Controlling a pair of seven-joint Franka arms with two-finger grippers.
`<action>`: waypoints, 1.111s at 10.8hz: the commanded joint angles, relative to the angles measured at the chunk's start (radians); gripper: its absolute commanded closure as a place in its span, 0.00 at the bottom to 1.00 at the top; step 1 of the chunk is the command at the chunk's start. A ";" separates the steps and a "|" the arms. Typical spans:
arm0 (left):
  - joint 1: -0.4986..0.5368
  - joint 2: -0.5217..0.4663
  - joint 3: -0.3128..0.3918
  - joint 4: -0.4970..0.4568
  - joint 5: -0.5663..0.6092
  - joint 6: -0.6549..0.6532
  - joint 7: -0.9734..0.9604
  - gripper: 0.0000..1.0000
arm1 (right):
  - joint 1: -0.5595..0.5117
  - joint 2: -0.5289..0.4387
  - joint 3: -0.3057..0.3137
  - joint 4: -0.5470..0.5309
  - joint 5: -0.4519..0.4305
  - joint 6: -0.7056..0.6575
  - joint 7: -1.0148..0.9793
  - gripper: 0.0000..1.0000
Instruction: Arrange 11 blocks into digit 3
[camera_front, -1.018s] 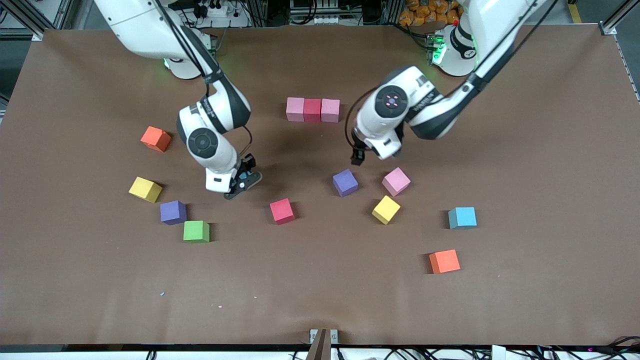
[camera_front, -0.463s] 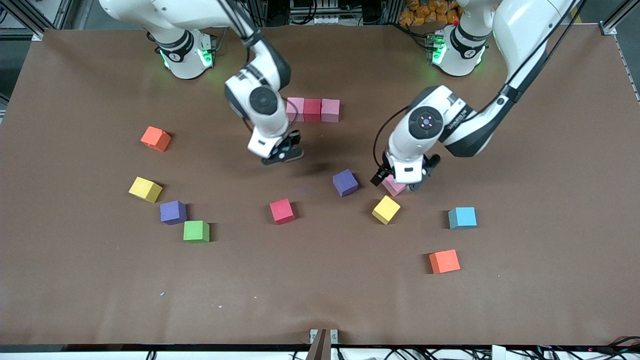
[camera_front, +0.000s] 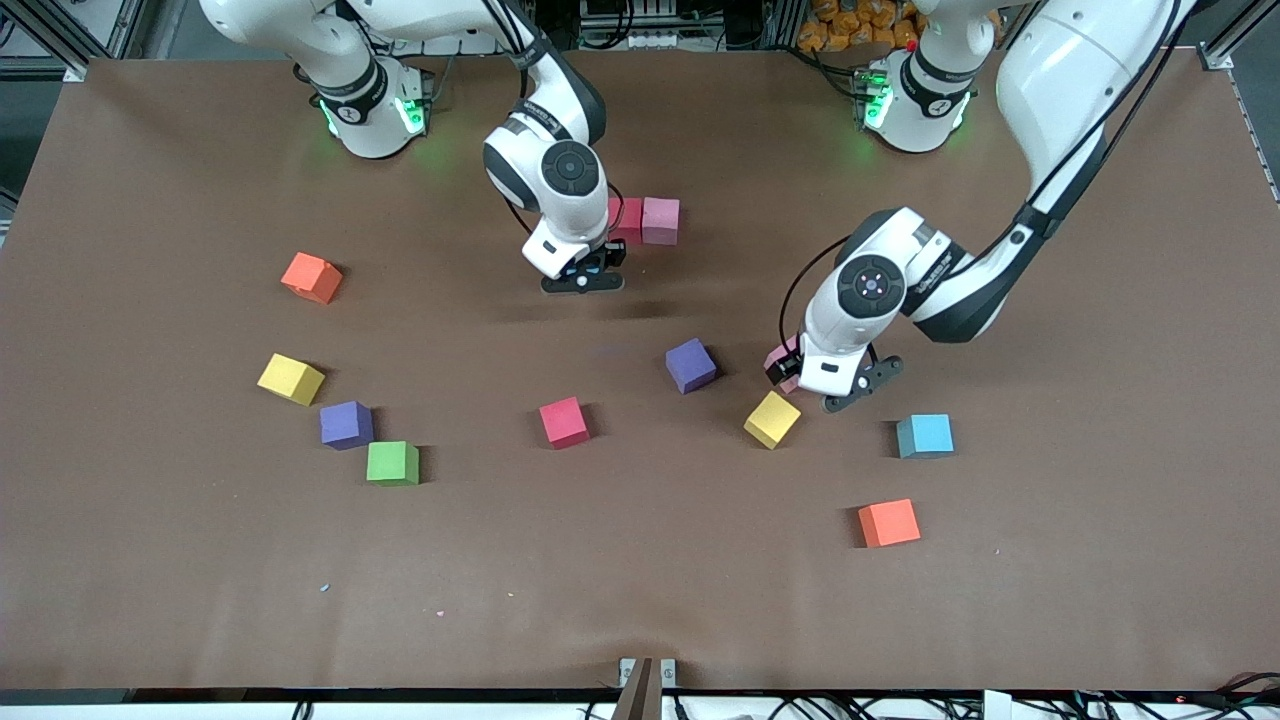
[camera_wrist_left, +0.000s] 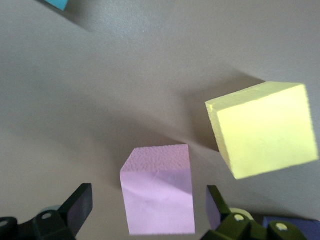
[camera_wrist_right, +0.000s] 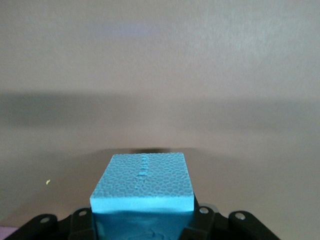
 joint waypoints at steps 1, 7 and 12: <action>-0.003 0.045 -0.001 0.023 0.033 0.017 0.002 0.00 | 0.008 -0.007 -0.003 -0.051 0.048 0.067 0.033 1.00; -0.005 0.068 0.003 0.011 0.031 0.019 -0.044 0.56 | 0.046 0.000 -0.003 -0.072 0.110 0.092 0.034 1.00; -0.018 0.016 -0.007 0.020 0.028 -0.009 -0.197 1.00 | 0.056 0.007 -0.004 -0.083 0.110 0.104 0.034 1.00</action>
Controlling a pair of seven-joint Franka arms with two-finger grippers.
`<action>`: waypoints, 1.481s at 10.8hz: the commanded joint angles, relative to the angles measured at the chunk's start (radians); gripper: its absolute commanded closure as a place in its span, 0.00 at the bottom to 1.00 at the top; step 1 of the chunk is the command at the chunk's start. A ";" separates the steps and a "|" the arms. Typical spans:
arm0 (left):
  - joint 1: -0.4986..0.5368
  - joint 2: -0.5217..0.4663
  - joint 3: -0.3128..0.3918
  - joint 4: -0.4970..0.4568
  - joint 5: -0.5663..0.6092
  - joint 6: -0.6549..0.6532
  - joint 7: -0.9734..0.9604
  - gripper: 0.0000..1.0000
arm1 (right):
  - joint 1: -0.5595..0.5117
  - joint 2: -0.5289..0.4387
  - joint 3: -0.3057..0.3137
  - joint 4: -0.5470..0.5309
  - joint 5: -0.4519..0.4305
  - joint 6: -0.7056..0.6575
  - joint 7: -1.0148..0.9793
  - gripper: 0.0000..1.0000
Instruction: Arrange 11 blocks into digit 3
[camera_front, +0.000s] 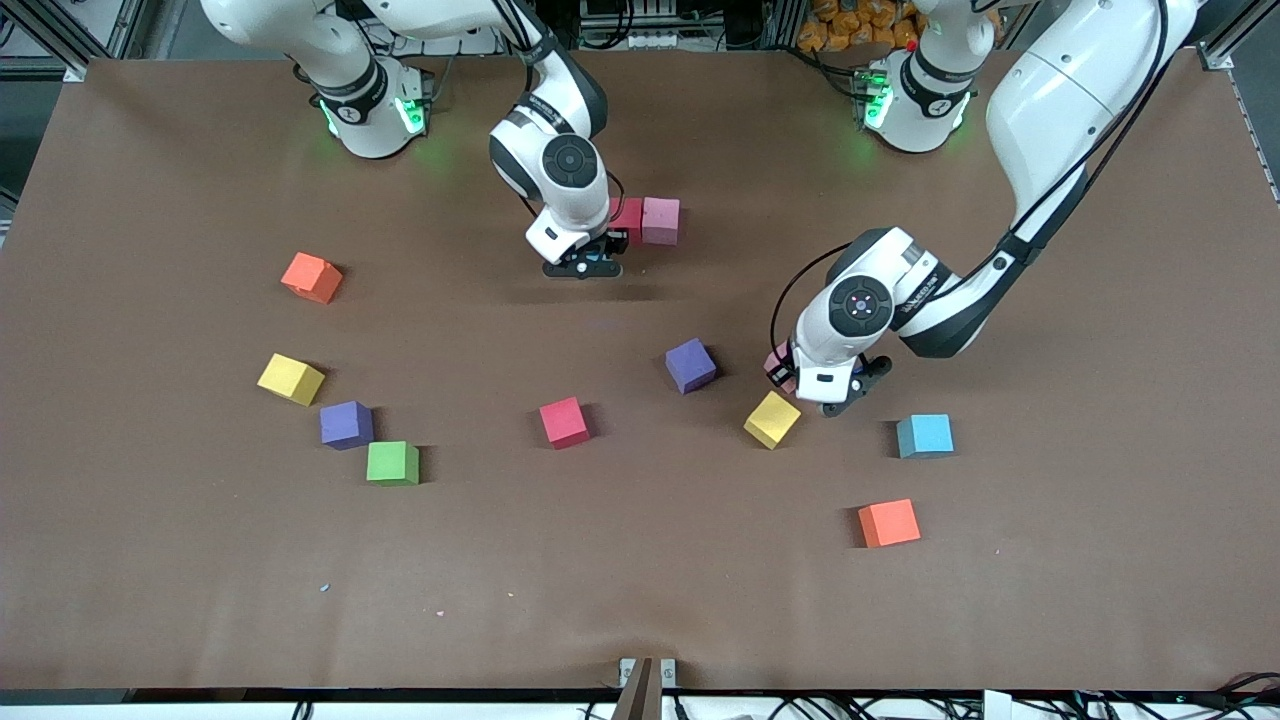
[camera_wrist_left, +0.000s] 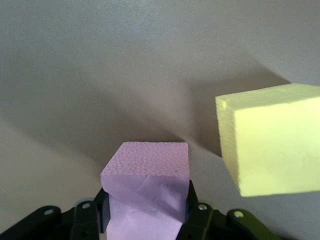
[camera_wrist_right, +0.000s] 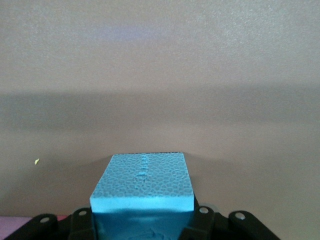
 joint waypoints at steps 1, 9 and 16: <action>0.000 -0.054 -0.025 0.011 0.016 -0.060 -0.032 1.00 | 0.015 0.001 -0.004 -0.011 0.024 0.019 0.013 1.00; 0.003 -0.145 -0.121 0.184 -0.115 -0.295 -0.134 1.00 | 0.012 -0.013 -0.005 0.010 0.023 -0.062 0.010 0.00; 0.004 -0.158 -0.146 0.280 -0.141 -0.420 -0.198 1.00 | -0.103 -0.069 -0.011 0.245 0.010 -0.277 -0.126 0.00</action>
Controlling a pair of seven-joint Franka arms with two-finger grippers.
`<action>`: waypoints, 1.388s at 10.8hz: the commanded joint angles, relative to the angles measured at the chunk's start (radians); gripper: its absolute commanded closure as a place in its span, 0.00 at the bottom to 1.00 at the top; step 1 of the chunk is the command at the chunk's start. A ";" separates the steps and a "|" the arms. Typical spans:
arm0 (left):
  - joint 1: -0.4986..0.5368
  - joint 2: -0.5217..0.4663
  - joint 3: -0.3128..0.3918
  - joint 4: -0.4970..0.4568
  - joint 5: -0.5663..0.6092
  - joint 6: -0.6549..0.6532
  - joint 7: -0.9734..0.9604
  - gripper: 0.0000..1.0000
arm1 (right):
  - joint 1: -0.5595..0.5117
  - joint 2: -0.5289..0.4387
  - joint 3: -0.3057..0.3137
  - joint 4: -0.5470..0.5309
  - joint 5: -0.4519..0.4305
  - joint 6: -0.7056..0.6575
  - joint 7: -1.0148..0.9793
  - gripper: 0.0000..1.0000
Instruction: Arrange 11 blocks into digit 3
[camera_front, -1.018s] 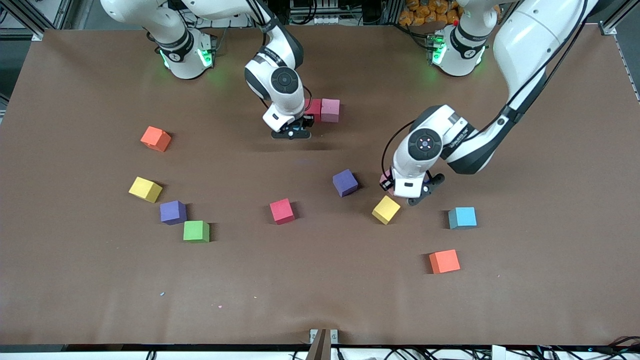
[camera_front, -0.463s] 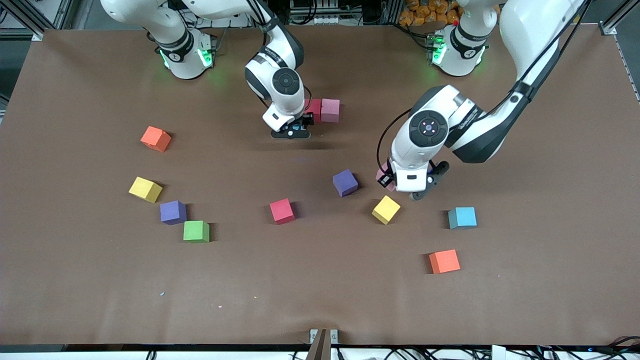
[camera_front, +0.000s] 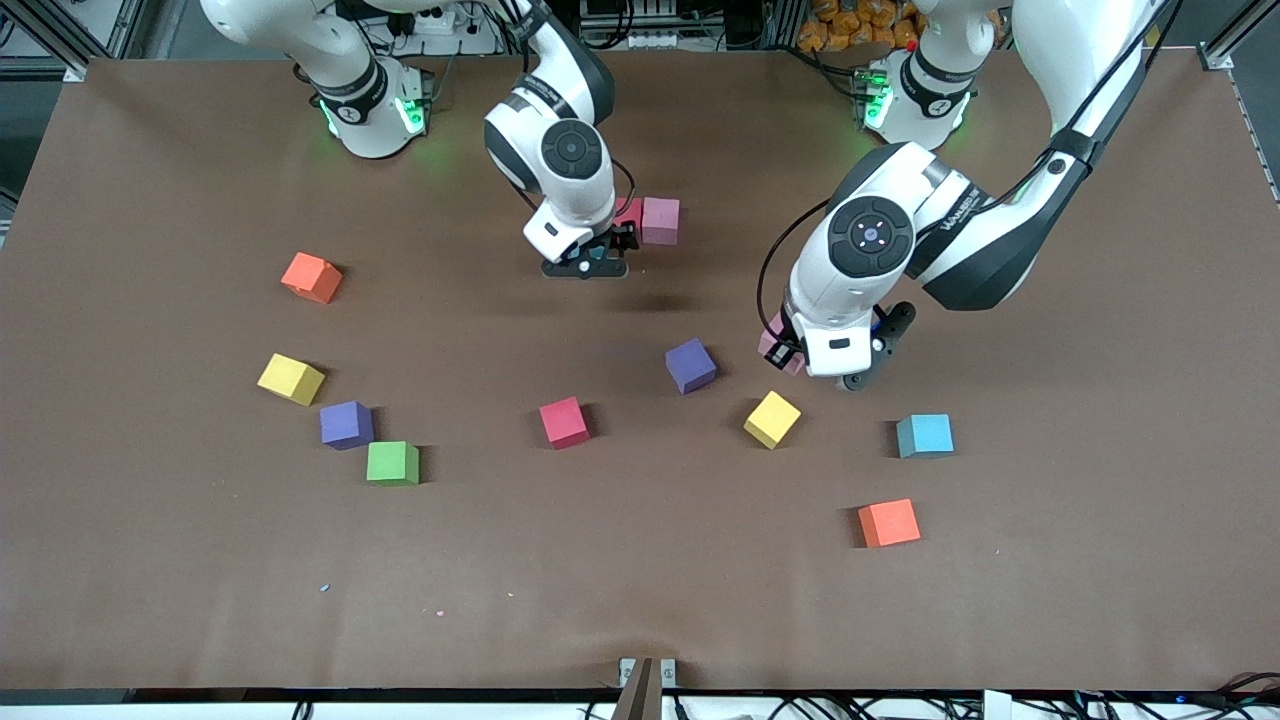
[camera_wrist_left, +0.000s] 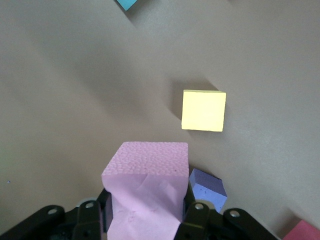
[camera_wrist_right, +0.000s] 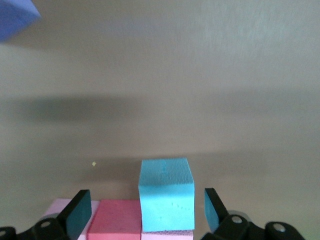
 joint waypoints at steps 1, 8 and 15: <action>0.003 -0.020 -0.004 0.002 -0.030 -0.022 -0.010 1.00 | -0.080 0.009 0.005 0.109 0.012 -0.060 -0.126 0.00; -0.011 -0.017 -0.004 0.002 -0.029 -0.022 -0.056 1.00 | -0.223 0.255 0.003 0.458 -0.127 -0.071 -0.504 0.00; -0.111 0.012 -0.007 -0.008 -0.055 -0.011 -0.221 1.00 | -0.278 0.466 0.003 0.669 -0.132 -0.057 -0.676 0.00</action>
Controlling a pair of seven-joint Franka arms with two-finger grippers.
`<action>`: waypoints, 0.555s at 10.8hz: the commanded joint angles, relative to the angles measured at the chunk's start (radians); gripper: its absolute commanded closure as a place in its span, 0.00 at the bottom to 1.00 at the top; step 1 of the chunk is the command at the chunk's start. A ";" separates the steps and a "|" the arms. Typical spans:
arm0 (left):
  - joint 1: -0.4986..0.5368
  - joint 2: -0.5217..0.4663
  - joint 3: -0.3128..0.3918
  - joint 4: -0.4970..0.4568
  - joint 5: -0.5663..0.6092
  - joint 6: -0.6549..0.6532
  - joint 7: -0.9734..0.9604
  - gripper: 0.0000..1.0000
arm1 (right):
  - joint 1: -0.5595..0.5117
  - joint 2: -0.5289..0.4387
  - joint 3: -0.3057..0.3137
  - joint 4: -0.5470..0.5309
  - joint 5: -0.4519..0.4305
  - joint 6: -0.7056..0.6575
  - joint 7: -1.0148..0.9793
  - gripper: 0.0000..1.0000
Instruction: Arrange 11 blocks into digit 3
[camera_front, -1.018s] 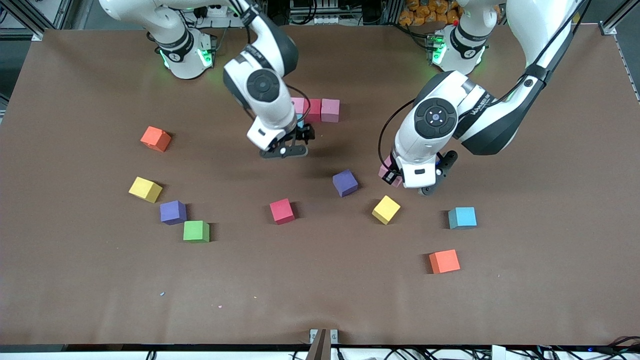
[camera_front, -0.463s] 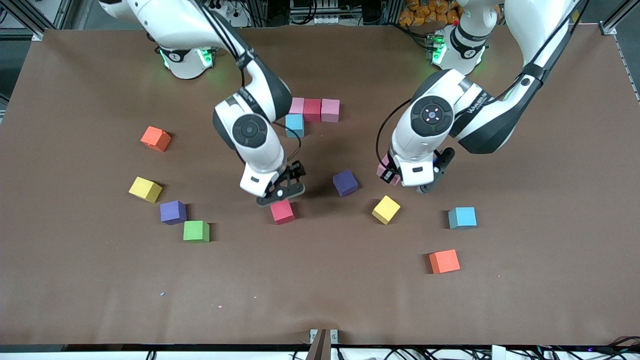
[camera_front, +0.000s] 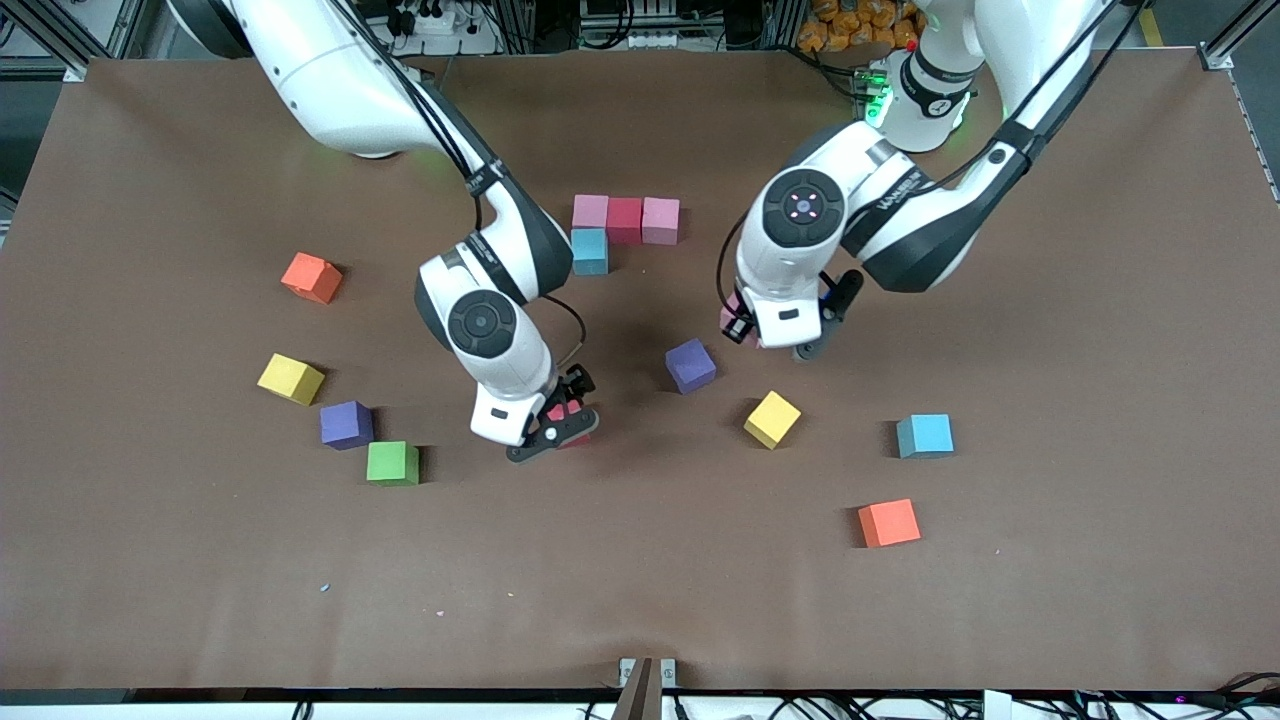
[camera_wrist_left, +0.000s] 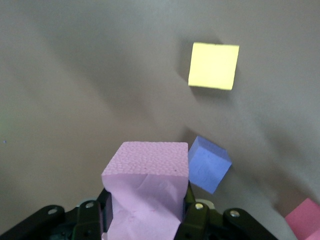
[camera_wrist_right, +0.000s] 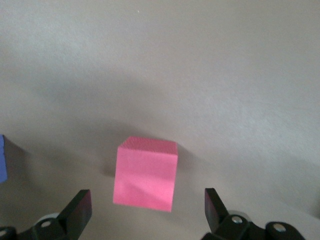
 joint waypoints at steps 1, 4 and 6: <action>-0.017 0.006 0.001 -0.003 -0.026 -0.004 -0.066 1.00 | -0.008 0.090 0.011 0.095 -0.009 -0.006 -0.004 0.00; -0.020 0.011 0.001 -0.004 -0.029 0.004 -0.073 1.00 | -0.010 0.132 0.011 0.095 -0.006 0.036 0.009 0.00; -0.020 0.011 0.001 -0.006 -0.031 0.004 -0.073 1.00 | -0.011 0.149 0.011 0.093 -0.006 0.061 0.009 0.00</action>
